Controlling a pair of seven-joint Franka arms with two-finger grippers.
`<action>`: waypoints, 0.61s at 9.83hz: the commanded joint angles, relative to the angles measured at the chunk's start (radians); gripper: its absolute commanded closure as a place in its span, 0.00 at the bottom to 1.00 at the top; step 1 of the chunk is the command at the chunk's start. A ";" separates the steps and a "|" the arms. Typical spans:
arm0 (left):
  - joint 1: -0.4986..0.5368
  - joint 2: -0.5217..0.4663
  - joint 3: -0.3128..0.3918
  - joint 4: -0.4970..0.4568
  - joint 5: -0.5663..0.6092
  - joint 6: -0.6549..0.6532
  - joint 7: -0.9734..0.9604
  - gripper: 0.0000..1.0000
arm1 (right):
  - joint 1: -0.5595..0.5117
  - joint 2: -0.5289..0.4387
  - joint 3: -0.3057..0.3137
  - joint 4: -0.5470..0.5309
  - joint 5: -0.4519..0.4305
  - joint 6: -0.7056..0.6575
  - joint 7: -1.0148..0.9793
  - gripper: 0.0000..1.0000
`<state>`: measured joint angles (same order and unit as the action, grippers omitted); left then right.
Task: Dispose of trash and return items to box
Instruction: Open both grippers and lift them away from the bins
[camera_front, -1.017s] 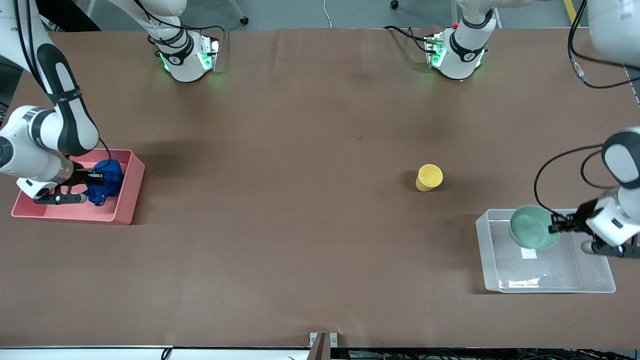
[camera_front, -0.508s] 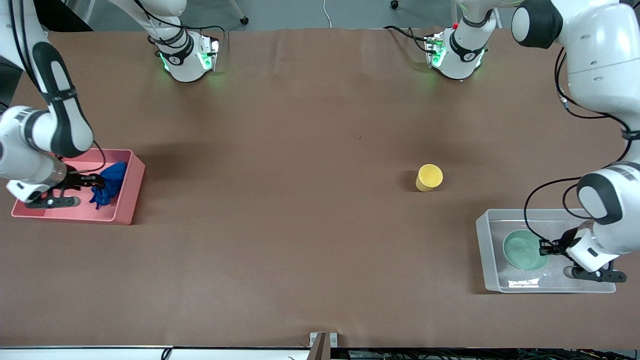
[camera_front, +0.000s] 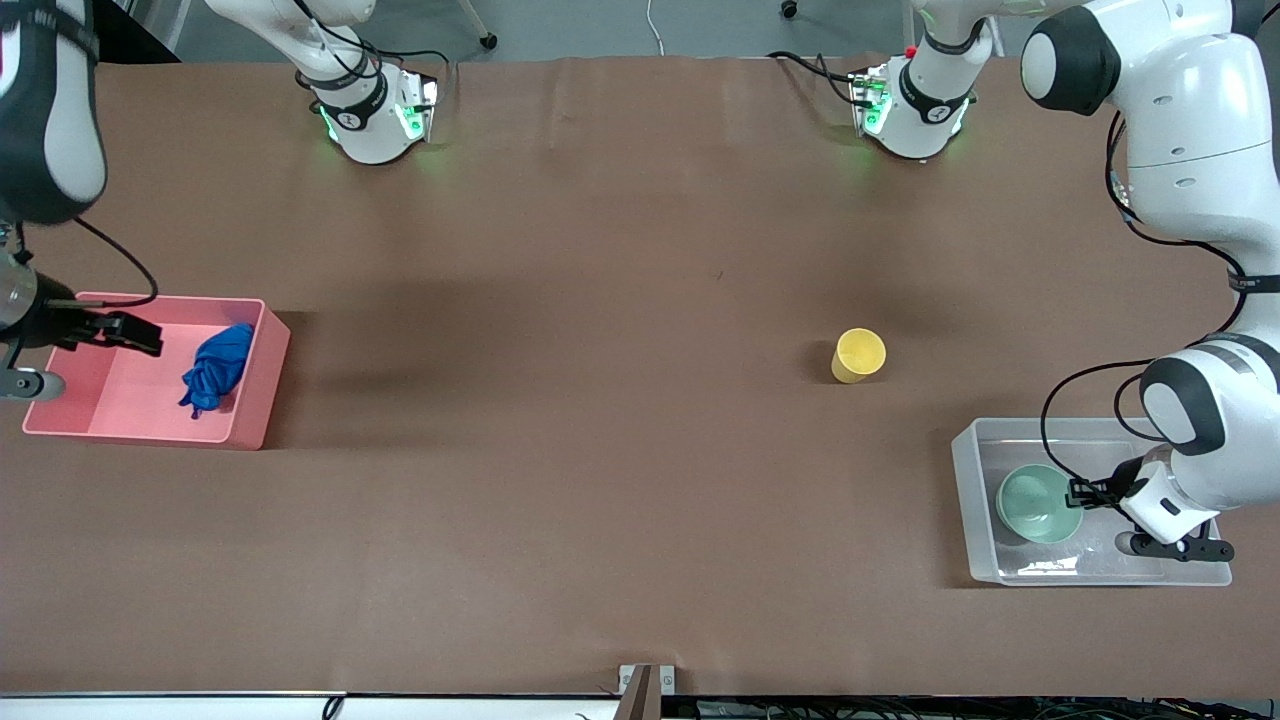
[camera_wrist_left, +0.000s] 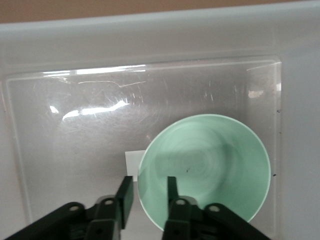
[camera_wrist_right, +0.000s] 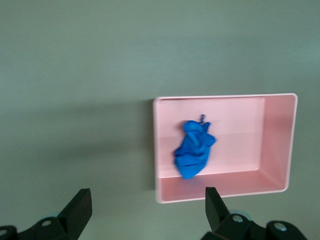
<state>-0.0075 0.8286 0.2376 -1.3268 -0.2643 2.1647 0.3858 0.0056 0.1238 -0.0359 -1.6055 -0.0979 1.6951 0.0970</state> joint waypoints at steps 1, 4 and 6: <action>-0.008 -0.107 0.003 -0.052 -0.007 0.001 0.001 0.05 | 0.065 -0.094 -0.009 -0.001 0.044 -0.032 0.116 0.00; -0.029 -0.412 -0.035 -0.277 0.097 -0.002 -0.010 0.00 | -0.023 -0.183 -0.045 0.010 0.111 -0.164 -0.035 0.00; -0.026 -0.619 -0.117 -0.459 0.177 -0.002 -0.133 0.00 | -0.056 -0.184 -0.047 0.013 0.113 -0.176 -0.060 0.00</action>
<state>-0.0271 0.3634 0.1670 -1.5706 -0.1393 2.1368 0.3152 -0.0372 -0.0505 -0.0931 -1.5764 -0.0013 1.5175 0.0481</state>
